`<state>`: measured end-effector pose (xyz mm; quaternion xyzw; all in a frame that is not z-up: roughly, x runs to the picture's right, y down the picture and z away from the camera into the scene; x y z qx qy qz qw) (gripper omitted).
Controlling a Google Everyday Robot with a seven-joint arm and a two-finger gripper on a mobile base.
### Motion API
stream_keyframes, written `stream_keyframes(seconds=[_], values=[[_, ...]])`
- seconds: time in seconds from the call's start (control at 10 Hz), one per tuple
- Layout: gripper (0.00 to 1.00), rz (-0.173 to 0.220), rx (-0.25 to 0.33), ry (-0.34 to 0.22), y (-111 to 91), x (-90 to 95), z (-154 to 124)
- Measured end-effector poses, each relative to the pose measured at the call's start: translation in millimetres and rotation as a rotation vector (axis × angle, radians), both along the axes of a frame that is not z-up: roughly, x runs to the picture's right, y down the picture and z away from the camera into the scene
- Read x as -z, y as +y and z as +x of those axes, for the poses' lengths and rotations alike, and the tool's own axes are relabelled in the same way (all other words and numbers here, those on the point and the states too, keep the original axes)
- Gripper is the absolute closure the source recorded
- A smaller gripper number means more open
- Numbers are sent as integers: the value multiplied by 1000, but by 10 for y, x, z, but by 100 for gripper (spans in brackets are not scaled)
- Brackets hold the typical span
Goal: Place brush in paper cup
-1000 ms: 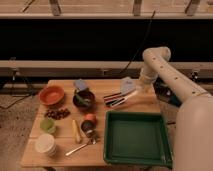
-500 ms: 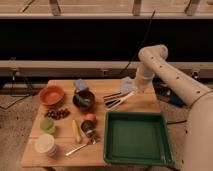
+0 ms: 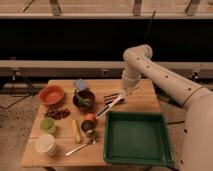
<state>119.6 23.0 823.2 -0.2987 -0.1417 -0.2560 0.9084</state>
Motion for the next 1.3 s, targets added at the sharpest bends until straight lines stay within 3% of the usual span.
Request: stream_keyframes(seconds=[0.8,1.3], values=[[100,-9,52,-134,-38,183,-660],[100,-45,101,-251,156,396,-1131]])
